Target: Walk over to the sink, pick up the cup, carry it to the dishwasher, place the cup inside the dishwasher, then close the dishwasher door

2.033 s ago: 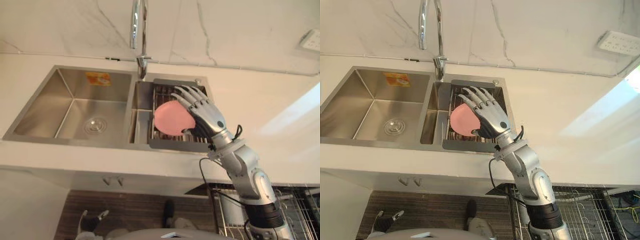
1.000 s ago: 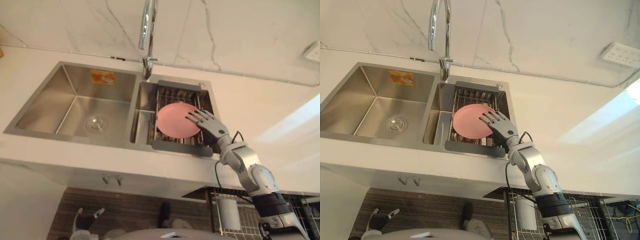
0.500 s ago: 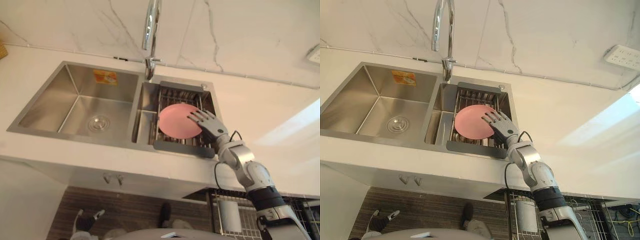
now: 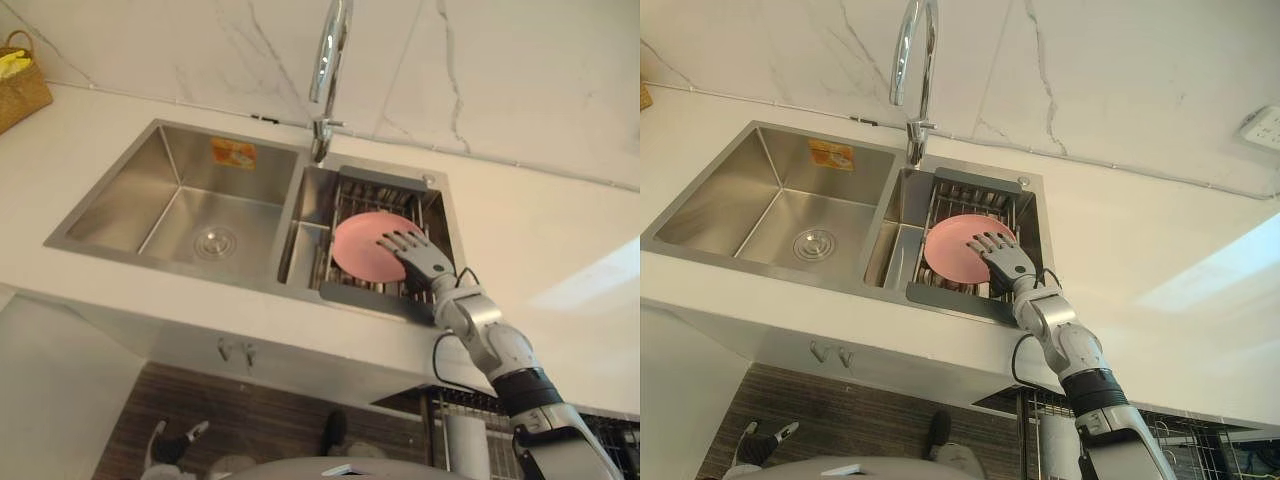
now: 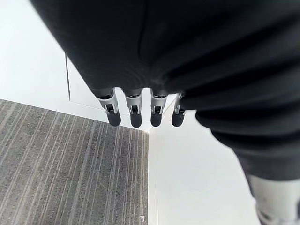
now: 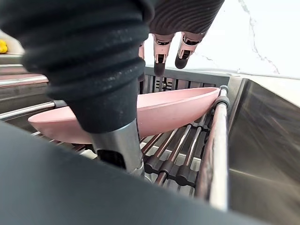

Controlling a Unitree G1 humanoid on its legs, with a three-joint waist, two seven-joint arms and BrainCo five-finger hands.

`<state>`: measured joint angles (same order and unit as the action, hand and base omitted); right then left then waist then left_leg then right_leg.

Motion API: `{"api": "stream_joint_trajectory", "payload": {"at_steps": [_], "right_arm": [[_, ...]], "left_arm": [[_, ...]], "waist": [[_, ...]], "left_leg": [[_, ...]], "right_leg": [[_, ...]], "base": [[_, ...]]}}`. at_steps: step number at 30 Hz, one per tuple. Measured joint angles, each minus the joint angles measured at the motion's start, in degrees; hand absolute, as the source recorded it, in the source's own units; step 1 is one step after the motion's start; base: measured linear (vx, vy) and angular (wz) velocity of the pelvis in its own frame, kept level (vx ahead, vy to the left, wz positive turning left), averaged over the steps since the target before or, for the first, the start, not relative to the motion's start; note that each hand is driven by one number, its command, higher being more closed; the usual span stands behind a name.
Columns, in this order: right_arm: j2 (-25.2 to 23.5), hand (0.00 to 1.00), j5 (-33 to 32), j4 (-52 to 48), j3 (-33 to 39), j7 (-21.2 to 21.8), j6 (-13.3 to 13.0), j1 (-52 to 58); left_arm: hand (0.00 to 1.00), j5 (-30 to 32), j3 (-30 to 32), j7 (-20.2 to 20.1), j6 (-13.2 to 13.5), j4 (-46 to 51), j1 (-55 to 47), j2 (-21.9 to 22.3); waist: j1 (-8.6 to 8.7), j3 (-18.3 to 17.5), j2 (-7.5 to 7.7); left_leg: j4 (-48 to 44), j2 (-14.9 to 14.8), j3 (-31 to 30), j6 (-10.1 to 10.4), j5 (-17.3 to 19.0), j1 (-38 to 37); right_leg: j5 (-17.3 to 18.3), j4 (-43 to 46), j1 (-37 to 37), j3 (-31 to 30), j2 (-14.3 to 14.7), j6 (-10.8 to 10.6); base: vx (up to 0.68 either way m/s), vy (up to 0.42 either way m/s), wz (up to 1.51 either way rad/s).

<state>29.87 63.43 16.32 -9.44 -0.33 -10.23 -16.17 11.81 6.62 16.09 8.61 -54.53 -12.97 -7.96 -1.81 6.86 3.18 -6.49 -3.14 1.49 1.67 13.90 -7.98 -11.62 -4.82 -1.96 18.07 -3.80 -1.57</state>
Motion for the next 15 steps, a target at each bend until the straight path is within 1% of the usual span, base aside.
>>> {"api": "stream_joint_trajectory", "payload": {"at_steps": [2,3,7,10,11,15], "right_arm": [[0.0,0.0,0.0,1.0,-0.3,0.0,0.5,-0.4],[0.0,1.0,0.0,1.0,-0.9,0.0,0.5,-0.4],[-0.1,1.0,0.0,1.2,-1.8,0.0,0.5,-0.5],[-0.1,1.0,0.0,2.6,-1.8,-0.4,0.9,-0.9],[-0.2,1.0,0.0,2.8,-1.8,-1.7,1.6,-1.1],[-0.2,1.0,0.1,3.3,-1.8,-4.7,2.0,-1.1]], "left_arm": [[0.0,-0.4,0.0,0.0,0.0,0.0,0.0,0.0],[0.0,-0.4,0.0,0.0,0.0,0.0,0.0,0.0],[0.0,-0.4,0.0,0.0,0.0,0.0,0.0,0.0],[0.0,-0.4,0.0,0.2,0.0,0.1,0.0,0.0],[0.0,-0.4,0.0,0.2,0.0,0.1,0.0,0.0],[0.0,-0.5,0.0,0.3,0.0,0.1,-0.1,0.0]], "waist": [[-0.1,0.0,0.01],[-0.09,0.1,0.06],[-0.09,0.3,0.09],[-0.22,0.5,0.43],[-0.38,0.6,0.61],[-0.44,0.7,0.66]], "left_leg": [[0.3,0.0,-0.2,0.0,-0.3,0.0],[0.8,0.1,-0.4,0.0,-0.6,-0.1],[0.8,0.1,-1.0,0.1,-0.7,0.0],[0.8,0.1,-1.5,0.1,-0.8,0.0],[0.8,0.1,-1.5,0.1,-0.8,0.0],[0.8,0.1,-1.5,0.1,-0.8,0.0]], "right_leg": [[0.0,0.0,0.0,0.2,-0.1,0.0],[0.0,0.0,0.0,0.4,-0.1,0.0],[0.1,0.1,0.1,1.0,-0.2,0.0],[0.1,0.1,0.4,1.4,-0.3,0.0],[0.1,0.1,0.4,1.4,-0.3,0.0],[0.1,0.1,0.4,1.4,-0.3,0.0]], "base": [[0.01,0.012,0.05],[0.01,0.008,0.08],[0.01,0.011,0.08],[0.01,0.014,0.08],[0.0,0.0,0.0],[0.0,0.0,0.0]]}}
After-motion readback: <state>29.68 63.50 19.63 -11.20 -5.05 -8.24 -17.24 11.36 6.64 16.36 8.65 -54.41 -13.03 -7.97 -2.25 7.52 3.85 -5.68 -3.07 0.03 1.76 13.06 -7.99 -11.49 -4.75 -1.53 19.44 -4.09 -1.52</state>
